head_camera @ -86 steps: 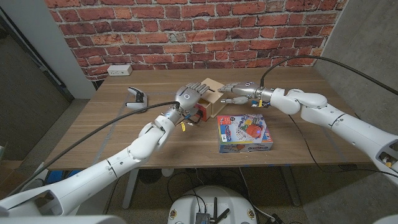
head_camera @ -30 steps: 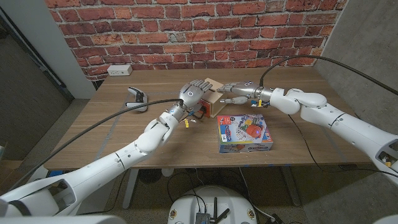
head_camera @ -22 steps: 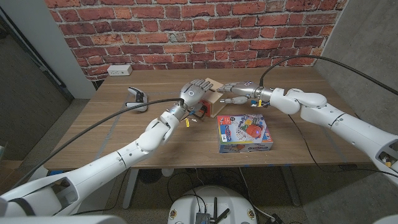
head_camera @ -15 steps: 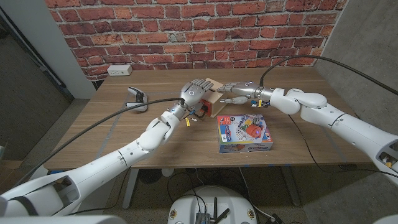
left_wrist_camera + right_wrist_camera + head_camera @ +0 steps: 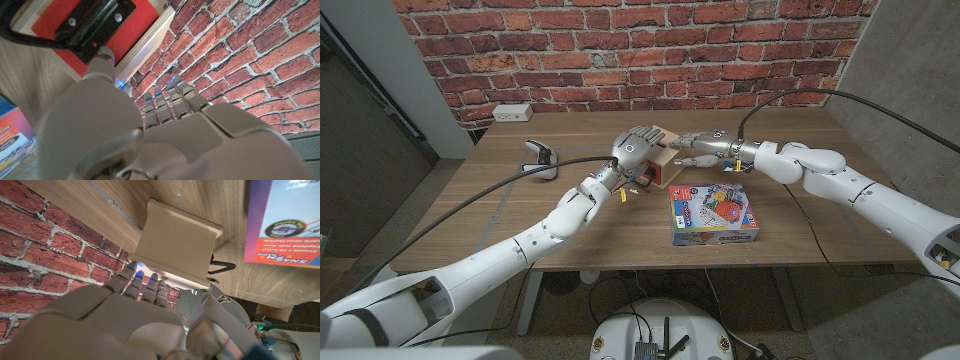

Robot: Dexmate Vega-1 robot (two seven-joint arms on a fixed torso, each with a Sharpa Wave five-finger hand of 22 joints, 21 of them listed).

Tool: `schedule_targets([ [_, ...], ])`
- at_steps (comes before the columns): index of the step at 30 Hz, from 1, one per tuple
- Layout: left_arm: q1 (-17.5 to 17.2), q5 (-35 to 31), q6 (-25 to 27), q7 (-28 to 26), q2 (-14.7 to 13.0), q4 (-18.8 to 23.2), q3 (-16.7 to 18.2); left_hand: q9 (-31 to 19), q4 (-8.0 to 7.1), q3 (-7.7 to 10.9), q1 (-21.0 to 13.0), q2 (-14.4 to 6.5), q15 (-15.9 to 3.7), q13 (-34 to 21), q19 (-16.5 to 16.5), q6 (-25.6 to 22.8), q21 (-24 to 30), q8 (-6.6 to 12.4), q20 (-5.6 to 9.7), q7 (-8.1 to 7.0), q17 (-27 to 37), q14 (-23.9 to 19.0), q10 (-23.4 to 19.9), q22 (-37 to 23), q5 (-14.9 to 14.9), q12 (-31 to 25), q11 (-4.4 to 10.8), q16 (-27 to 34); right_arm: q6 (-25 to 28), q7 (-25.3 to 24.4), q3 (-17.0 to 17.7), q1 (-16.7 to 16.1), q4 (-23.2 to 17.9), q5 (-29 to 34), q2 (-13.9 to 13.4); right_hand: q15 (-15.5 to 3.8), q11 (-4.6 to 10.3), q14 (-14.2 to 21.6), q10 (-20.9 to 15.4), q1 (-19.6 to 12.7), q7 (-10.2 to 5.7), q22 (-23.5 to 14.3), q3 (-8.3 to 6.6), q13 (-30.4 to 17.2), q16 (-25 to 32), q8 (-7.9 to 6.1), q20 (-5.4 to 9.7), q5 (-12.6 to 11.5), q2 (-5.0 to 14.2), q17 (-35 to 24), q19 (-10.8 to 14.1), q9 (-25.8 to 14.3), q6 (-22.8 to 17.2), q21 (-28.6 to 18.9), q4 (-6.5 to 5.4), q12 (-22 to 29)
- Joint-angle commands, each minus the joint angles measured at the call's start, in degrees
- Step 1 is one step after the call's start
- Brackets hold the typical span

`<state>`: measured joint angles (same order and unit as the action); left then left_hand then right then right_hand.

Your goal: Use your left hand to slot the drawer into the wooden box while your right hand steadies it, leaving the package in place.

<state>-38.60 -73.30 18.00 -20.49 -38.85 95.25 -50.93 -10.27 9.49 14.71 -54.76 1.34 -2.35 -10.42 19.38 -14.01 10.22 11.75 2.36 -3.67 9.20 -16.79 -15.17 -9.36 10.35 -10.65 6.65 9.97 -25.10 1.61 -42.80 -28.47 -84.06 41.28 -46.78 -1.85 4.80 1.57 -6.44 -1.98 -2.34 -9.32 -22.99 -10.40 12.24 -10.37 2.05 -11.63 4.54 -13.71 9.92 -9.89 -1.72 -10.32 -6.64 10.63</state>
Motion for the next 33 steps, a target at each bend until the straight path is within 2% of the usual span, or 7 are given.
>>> schedule_targets([
  [1,1.43,0.83,-0.48,-1.29,0.61,-2.07,-1.10,-0.09,-0.09,0.48,-0.79,-0.16,-4.24,0.00,0.81,-0.63,0.43,0.08,7.41,-0.09,0.26,-0.80,-0.24,-0.11,0.27,-0.38,-0.05,0.26,0.03,-0.34,0.00,-0.04,0.10,-0.02,0.10,-4.06,0.05,0.38,-0.57,0.24,0.18,-0.22,-0.33,-0.04,0.36,-0.42,5.05,0.05,2.25,-0.13,0.52,-0.12,0.02,-0.46,-0.05,0.17],
  [17,2.67,1.65,-0.60,-1.78,0.87,-3.10,-2.06,-0.11,-0.08,0.60,-1.07,-0.26,-4.23,-0.02,0.78,-0.84,0.39,0.05,7.38,-0.13,0.26,-1.04,-0.52,-0.12,0.33,-0.40,0.19,0.26,0.00,-0.44,-0.17,0.42,0.57,0.21,0.33,-4.08,0.02,0.45,-0.63,0.29,0.21,-0.22,-0.38,-0.05,0.40,-0.42,5.03,0.07,2.25,-0.17,0.66,-0.12,-0.03,-0.49,-0.06,0.17],
  [33,0.10,1.22,0.76,1.39,-1.65,1.55,-0.87,-0.11,-0.15,0.54,-1.05,-0.16,-4.33,-0.03,0.87,-1.08,0.40,0.01,7.45,-0.37,0.26,-1.23,-0.61,-0.12,0.30,-0.35,0.24,0.23,0.66,-0.67,0.10,0.01,-0.30,0.07,0.22,-4.08,-0.04,0.53,-0.63,0.34,0.23,-0.22,-0.40,-0.05,0.44,-0.44,4.97,0.09,2.23,-0.21,0.75,-0.12,-0.13,-0.50,-0.07,0.15],
])
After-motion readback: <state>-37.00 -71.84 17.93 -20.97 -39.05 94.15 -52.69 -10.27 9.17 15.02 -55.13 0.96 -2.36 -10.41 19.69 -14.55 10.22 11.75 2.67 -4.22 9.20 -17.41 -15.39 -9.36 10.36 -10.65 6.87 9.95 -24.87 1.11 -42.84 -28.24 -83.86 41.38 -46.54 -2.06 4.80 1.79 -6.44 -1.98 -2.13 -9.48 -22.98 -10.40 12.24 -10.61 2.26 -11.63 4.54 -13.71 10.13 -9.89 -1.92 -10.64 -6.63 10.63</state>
